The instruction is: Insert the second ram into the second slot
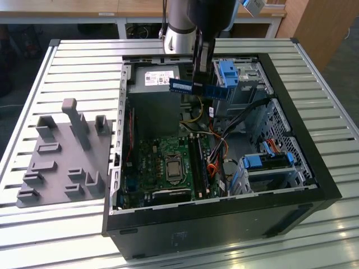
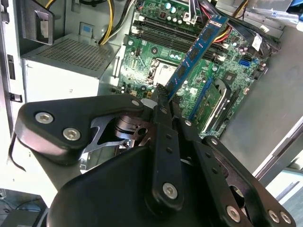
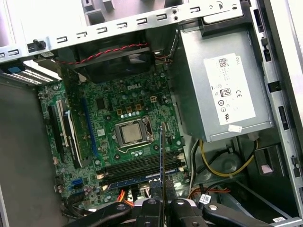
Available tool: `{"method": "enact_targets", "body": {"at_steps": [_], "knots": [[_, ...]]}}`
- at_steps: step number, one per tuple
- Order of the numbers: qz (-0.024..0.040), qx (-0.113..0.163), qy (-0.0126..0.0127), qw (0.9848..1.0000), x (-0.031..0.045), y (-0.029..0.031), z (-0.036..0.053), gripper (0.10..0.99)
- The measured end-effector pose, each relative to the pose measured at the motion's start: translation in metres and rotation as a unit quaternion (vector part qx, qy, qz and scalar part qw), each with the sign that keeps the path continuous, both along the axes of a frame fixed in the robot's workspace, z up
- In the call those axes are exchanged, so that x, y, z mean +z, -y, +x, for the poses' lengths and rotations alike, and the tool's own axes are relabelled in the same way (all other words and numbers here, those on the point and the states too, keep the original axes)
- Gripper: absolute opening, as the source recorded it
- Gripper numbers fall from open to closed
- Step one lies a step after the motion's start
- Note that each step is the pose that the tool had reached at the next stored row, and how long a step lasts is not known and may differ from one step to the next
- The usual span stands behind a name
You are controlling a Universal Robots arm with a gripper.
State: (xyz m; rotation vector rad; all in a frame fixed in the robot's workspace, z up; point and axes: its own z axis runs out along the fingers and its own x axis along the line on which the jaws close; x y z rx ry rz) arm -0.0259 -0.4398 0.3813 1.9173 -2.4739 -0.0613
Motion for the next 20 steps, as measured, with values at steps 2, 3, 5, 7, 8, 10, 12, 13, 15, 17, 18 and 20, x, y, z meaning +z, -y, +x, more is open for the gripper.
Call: {"method": "enact_targets", "body": {"at_steps": [2,3,5,7,8,10,12,13,15,17,18,20], "knots": [[0.0,0.0,0.0,1.0,-0.0001,0.0011,0.0,0.141],[0.0,-0.001,0.0,1.0,0.0,0.0015,0.0,0.141],[0.0,-0.001,0.0,1.0,-0.0001,0.0021,0.0,0.141],[0.0,-0.001,0.0,1.0,-0.0001,0.0025,0.0,0.141],[0.0,-0.002,0.0,1.0,-0.0001,0.0027,0.0,0.141],[0.0,-0.002,0.0,1.0,-0.0001,0.0028,0.0,0.141],[-0.0001,-0.002,0.0,1.0,-0.0001,0.0028,0.0,0.141],[-0.0001,-0.003,0.0,1.0,-0.0001,0.0029,0.0,0.141],[-0.0002,-0.005,0.0,1.0,-0.0001,0.0029,0.0,0.141],[-0.0002,-0.011,0.0,0.9999,-0.0002,0.0028,0.0,0.141],[-0.0001,-0.015,0.0,0.9999,-0.0002,0.0028,0.0,0.141],[-0.0002,-0.023,0.0,0.9997,-0.0002,0.0029,0.0,0.141]]}}
